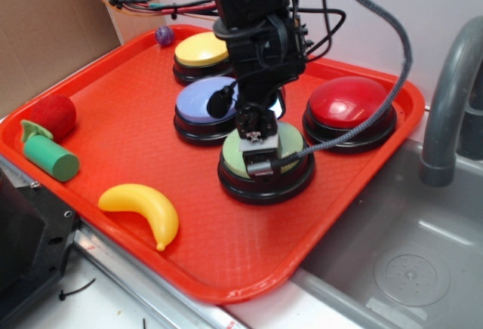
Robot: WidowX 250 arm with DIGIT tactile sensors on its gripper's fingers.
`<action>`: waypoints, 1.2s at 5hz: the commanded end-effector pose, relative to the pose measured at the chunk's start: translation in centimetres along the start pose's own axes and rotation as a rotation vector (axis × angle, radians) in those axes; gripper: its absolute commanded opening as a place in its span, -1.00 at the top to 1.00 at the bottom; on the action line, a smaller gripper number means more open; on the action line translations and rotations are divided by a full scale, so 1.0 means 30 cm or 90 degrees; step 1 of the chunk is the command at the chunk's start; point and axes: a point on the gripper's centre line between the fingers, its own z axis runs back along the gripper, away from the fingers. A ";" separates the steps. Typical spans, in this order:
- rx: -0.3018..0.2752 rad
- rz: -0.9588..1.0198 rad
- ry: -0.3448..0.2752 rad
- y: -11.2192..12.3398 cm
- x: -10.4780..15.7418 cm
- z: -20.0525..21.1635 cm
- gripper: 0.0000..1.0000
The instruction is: Push the green button.
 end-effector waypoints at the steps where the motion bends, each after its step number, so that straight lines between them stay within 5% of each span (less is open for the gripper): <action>1: 0.026 0.006 0.027 -0.024 -0.013 0.092 -1.00; 3: 0.002 0.022 0.052 -0.025 -0.020 0.167 -1.00; 6: 0.016 0.042 0.028 -0.033 -0.054 0.289 -1.00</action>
